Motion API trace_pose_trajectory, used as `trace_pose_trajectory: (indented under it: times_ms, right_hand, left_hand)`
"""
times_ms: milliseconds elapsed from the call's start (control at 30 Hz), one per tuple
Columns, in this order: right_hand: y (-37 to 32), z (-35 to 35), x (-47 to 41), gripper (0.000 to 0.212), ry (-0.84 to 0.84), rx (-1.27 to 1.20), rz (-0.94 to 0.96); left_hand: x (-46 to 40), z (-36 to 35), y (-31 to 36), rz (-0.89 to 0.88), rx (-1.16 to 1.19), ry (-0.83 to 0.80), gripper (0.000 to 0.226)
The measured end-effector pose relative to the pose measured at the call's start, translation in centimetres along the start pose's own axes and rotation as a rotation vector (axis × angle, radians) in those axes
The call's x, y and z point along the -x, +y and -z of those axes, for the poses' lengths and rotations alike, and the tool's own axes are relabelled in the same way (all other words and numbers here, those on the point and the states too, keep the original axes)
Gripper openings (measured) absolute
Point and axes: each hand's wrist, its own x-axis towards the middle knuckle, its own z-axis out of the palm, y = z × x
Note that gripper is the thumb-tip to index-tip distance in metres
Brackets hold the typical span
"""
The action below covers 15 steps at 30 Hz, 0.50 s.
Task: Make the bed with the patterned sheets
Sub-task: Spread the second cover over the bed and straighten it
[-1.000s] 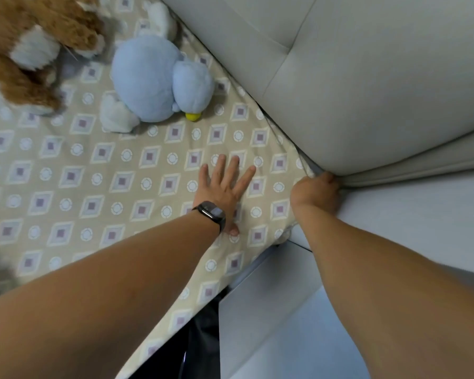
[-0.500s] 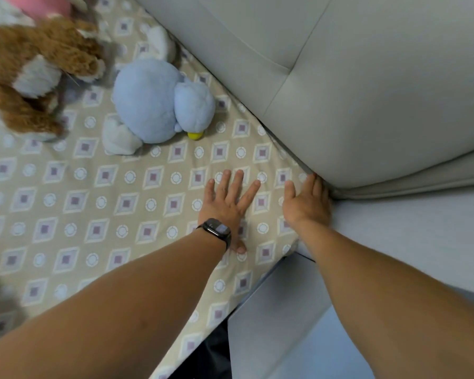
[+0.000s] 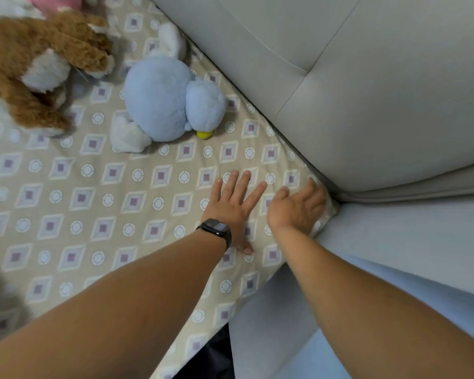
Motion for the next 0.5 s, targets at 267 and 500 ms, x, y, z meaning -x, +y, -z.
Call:
trace_pose_trajectory:
  times_ms: [267, 500]
  right_hand:
    - [1.6, -1.6, -0.2, 0.083, 0.039, 0.100, 0.101]
    - [3.1, -1.4, -1.4, 0.074, 0.141, 0.120, 0.152]
  left_hand:
    - [-0.3, -1.0, -0.8, -0.042, 0.025, 0.006, 0.160]
    - [1.9, -3.3, -1.9, -0.123, 0.099, 0.142, 0.129]
